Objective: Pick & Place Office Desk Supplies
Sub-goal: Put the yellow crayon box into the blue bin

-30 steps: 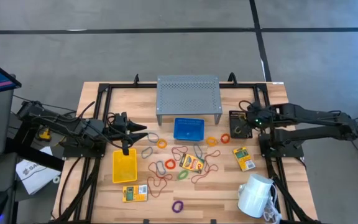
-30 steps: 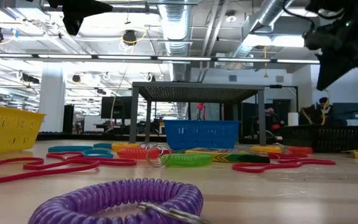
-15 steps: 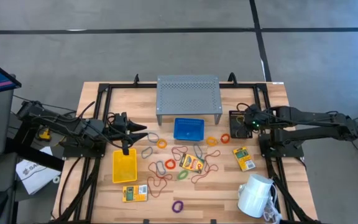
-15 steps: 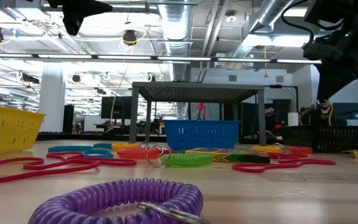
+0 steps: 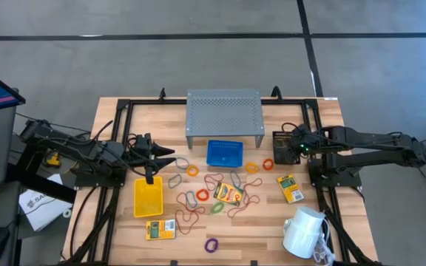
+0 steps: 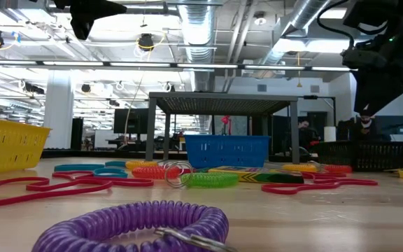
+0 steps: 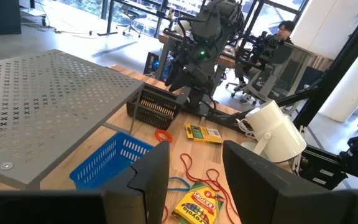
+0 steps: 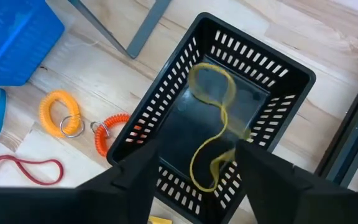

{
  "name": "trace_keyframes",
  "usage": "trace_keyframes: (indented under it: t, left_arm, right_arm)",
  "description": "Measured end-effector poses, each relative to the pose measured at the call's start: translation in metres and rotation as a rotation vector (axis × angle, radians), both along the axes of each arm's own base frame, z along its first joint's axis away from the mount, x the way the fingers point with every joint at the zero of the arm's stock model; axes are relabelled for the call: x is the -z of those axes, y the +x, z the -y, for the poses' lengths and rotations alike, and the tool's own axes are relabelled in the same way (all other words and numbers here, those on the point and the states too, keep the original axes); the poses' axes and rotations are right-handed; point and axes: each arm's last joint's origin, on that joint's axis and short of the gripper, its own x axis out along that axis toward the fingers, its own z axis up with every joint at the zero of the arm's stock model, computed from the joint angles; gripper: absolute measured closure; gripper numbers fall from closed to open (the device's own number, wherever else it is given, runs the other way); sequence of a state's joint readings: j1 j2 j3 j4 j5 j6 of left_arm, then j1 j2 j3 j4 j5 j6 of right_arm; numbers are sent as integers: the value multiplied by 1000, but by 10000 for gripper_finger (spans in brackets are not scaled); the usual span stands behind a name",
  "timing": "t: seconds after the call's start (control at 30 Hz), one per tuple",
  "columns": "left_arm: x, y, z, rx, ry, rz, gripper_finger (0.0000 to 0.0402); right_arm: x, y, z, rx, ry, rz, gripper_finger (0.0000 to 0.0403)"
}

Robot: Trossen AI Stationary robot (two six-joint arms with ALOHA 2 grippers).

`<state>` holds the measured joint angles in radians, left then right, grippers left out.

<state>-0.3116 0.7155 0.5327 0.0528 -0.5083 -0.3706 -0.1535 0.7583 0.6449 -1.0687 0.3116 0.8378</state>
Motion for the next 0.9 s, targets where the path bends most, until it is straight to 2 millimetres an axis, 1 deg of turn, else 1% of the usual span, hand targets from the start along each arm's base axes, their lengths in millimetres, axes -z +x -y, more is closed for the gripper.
trace_keyframes:
  t: [0.13,0.23,0.37,0.47,0.53,0.77,0.9]
  left_arm:
    - [0,0,0,0,0,0,257]
    - [0,0,0,0,0,0,257]
    - [0,0,0,0,0,0,257]
    - [0,0,0,0,0,0,257]
    - [0,0,0,-4,0,0,257]
    - [0,0,0,-8,1,-1,257]
    - [0,0,0,-8,1,-1,257]
  right_arm:
    - [0,0,0,1,0,0,189]
    - [0,0,0,20,11,10,196]
    - [0,1,-3,36,110,48,211]
    - [3,5,-8,0,235,41,217]
    - [6,8,-12,-10,290,23,219]
    - [9,17,-26,-12,382,23,220]
    - [11,17,-36,-4,410,-1,220]
